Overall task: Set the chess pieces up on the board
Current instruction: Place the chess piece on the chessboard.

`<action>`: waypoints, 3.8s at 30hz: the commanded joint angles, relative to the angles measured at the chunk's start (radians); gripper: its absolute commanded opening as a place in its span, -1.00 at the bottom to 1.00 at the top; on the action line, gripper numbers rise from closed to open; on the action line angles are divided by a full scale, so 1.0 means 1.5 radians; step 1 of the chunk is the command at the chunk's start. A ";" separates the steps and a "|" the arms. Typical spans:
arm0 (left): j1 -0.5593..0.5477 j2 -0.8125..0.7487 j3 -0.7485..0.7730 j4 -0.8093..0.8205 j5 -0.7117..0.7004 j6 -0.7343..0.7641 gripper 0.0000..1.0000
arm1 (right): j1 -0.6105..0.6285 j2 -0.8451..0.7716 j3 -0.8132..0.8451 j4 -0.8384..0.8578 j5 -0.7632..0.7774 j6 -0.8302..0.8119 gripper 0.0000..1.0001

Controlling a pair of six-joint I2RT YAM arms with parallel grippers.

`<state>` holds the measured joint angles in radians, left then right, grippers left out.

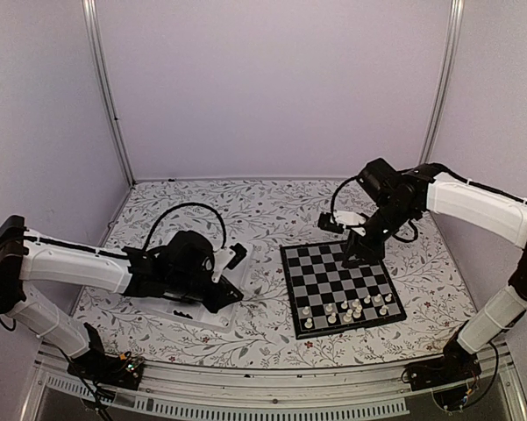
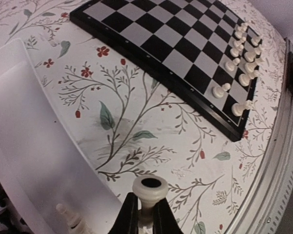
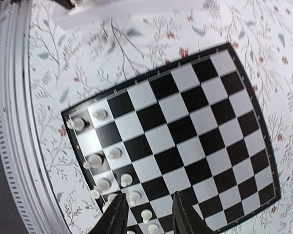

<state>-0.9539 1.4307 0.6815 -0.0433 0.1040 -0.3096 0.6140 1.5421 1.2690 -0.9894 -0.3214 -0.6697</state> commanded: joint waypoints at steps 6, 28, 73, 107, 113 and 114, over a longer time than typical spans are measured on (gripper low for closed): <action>0.002 0.010 0.086 0.007 0.166 0.022 -0.98 | 0.014 0.074 0.155 0.032 -0.269 0.064 -0.36; 0.010 0.135 0.230 -0.044 0.516 -0.059 -0.89 | 0.287 0.043 0.114 0.085 0.080 -0.185 -0.24; -0.015 -0.147 0.041 0.141 0.100 0.001 -0.20 | 0.177 -0.012 0.052 0.178 -0.168 0.004 -0.93; -0.052 0.041 0.184 0.269 0.193 0.120 -0.63 | 0.098 0.025 0.089 0.164 -0.379 0.066 -0.87; -0.043 0.064 0.203 0.258 0.202 0.111 -0.79 | 0.090 -0.001 0.067 0.163 -0.325 0.057 -0.73; -0.041 0.072 0.212 0.249 0.200 0.112 -0.79 | 0.084 -0.011 0.058 0.164 -0.305 0.054 -0.60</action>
<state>-1.0252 1.4979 0.9474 0.3511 0.3813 -0.1421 0.7574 1.5734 1.3815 -0.7616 -0.8536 -0.5728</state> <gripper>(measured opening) 0.118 0.160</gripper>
